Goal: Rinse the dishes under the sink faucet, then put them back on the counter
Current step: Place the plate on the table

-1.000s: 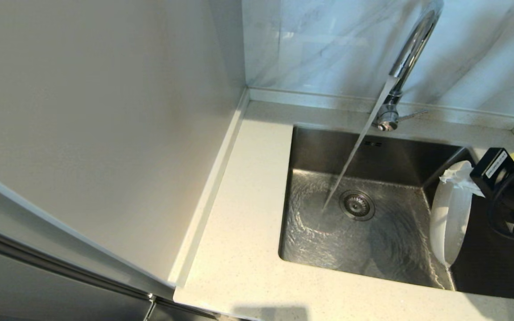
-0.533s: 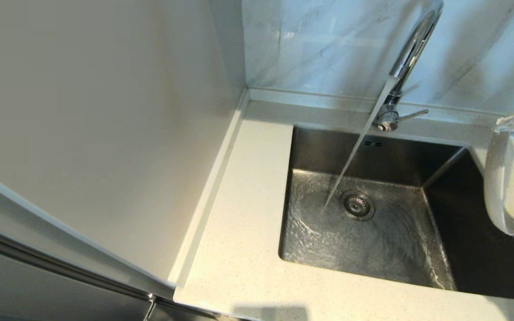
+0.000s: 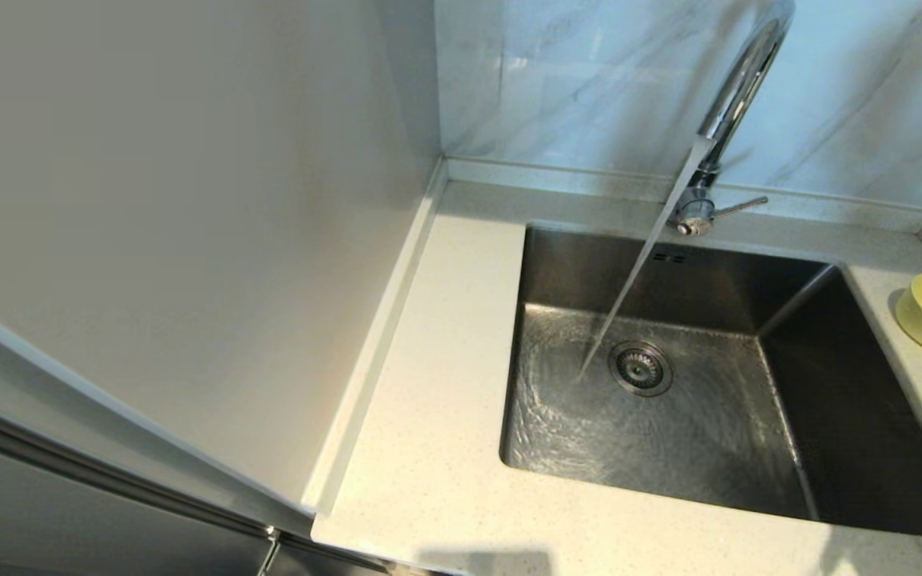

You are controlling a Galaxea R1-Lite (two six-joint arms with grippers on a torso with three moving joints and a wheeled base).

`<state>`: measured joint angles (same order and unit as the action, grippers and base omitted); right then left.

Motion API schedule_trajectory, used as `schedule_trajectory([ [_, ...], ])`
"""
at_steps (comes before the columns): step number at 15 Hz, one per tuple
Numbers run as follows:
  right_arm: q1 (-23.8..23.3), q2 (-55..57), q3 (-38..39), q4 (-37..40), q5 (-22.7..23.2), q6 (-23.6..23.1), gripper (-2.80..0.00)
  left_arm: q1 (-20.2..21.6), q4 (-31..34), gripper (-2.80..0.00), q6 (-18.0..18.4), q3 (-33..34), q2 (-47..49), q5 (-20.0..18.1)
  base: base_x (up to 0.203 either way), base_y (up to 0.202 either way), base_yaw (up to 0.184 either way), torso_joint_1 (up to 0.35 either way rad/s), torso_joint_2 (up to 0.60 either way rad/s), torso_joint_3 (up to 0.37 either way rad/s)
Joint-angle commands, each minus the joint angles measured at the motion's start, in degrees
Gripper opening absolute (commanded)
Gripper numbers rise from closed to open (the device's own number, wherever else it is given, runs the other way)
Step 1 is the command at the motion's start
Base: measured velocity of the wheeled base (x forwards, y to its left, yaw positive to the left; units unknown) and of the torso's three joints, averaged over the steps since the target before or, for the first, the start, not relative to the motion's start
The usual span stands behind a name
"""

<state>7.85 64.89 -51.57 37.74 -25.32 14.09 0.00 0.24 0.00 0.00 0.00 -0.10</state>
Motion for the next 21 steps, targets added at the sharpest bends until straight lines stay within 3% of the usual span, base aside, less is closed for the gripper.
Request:
schedule_trajectory([
  [1, -0.02, -3.71, 4.54, -0.25, -0.77, -0.47, -2.80, 0.00, 0.02, -2.80, 0.00, 0.00, 0.00, 0.01, 0.000, 0.000, 0.000, 0.000, 0.00, 0.000],
  [10, -0.33, 7.83, 13.21, -15.70, -1.50, -1.10, -2.80, 0.00, 0.02, -2.80, 0.00, 0.00, 0.00, 0.01, 0.000, 0.000, 0.000, 0.000, 0.00, 0.000],
  [21, -10.80, 17.27, 12.46, -24.13, -2.54, -1.26, -2.80, 0.00, 0.02, -2.80, 0.00, 0.00, 0.00, 0.01, 0.000, 0.000, 0.000, 0.000, 0.00, 0.000],
])
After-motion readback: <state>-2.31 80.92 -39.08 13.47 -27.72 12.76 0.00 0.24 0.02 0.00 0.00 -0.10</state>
